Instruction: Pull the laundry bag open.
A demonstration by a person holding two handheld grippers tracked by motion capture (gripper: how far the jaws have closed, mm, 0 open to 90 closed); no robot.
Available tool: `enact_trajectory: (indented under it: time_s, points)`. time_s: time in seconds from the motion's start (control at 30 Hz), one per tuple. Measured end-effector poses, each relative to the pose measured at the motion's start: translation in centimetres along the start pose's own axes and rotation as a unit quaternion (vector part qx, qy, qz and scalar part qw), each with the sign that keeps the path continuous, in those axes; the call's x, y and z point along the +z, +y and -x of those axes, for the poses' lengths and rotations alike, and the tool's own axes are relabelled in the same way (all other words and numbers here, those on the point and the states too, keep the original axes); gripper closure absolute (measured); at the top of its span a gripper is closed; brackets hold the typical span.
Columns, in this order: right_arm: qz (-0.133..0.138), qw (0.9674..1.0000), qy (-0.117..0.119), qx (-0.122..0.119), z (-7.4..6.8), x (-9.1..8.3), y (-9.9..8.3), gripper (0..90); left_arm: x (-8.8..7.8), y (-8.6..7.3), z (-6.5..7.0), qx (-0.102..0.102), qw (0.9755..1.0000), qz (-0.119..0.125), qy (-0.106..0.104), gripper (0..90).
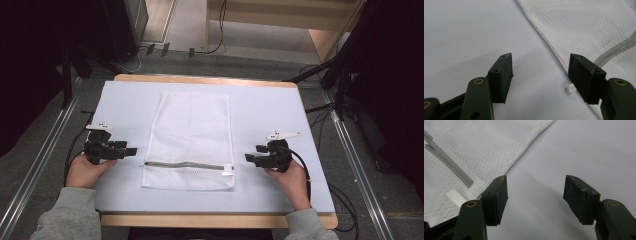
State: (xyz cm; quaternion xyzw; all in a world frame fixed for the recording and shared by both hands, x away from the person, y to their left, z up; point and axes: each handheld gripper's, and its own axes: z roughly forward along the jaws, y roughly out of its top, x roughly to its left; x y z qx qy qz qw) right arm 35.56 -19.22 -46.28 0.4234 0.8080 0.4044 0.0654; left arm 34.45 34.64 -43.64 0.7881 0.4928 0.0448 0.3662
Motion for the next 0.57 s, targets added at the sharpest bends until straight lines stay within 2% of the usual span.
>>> enact_trajectory:
  time_s: [0.07, 0.57]
  points:
    - [-0.001, 1.0000, 0.000, 0.006, 0.04, -0.01, -0.02, 37.1, -0.01, -0.01, -0.03, -0.002, 1.0000, 0.000, 0.001, 37.4]
    - [-0.007, 1.0000, -0.005, 0.004, 0.14, 0.21, -0.08, 36.7, 0.11, -0.01, -0.10, -0.003, 1.0000, -0.006, 0.000, 37.2]
